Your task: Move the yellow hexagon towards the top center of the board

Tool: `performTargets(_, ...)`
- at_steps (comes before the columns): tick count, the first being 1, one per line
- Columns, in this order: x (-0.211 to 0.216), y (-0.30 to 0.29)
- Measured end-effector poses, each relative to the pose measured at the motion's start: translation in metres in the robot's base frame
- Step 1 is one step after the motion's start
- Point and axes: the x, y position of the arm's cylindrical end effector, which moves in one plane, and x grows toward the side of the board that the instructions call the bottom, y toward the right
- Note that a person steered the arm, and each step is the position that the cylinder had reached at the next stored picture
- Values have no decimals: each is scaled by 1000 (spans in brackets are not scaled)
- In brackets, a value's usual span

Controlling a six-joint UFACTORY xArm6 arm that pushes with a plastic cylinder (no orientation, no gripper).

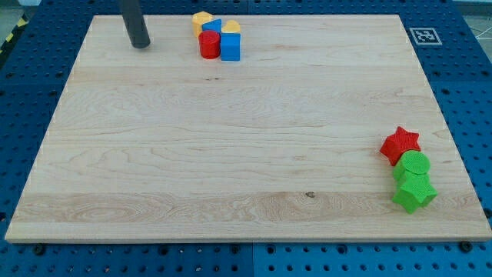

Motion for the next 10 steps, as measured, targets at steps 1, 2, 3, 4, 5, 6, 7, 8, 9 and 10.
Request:
performTargets(1,-11,8)
performTargets(2,-16,24)
performTargets(3,-21,47)
performTargets(4,-28,67)
performTargets(5,-38,78)
performTargets(6,-46,80)
performTargets(7,-46,80)
performTargets(8,-46,80)
performTargets(9,-46,80)
performTargets(10,-46,94)
